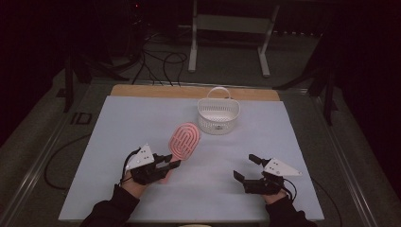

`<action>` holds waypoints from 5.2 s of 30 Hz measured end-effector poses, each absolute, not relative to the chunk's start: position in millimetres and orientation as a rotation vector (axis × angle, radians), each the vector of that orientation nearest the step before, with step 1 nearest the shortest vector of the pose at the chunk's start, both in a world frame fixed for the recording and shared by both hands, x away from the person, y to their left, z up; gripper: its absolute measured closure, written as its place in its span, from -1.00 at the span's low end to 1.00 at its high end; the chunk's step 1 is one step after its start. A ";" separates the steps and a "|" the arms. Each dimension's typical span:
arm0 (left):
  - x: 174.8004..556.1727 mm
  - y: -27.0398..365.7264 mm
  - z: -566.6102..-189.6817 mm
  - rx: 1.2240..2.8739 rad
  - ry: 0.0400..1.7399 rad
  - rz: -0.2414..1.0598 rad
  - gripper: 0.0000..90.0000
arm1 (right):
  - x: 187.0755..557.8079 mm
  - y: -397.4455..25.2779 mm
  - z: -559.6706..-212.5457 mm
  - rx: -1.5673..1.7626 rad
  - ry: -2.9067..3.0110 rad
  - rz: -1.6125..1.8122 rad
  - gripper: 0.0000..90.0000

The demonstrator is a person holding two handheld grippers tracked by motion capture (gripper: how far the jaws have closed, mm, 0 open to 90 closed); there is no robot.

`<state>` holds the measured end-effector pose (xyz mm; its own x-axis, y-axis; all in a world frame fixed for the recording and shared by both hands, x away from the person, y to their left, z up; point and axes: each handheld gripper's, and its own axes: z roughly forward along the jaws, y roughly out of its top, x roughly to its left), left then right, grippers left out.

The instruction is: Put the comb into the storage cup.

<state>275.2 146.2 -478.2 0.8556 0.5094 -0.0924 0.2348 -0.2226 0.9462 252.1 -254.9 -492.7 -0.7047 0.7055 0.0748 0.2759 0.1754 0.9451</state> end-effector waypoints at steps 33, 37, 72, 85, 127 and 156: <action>270.1 157.5 -484.3 1.768 0.585 0.272 0.62 | 246.5 -241.0 -448.7 0.907 2.109 1.514 -0.75; 270.2 157.1 -484.6 1.767 0.586 0.268 0.62 | 248.0 -237.6 -442.9 0.889 2.111 1.528 -0.75; 268.8 157.1 -482.3 1.763 0.574 0.270 0.62 | 265.7 -168.4 -375.1 0.708 2.156 1.663 -0.83; 268.8 157.5 -482.1 1.756 0.576 0.267 0.62 | 279.5 -124.0 -374.9 0.918 2.140 1.689 -0.82; 269.9 156.9 -483.7 1.751 0.569 0.243 0.62 | 292.9 -81.0 -404.3 1.332 2.162 1.858 0.18; 271.3 152.0 -480.6 1.758 0.616 0.169 0.46 | 291.3 -82.0 -402.2 1.167 2.179 1.868 0.43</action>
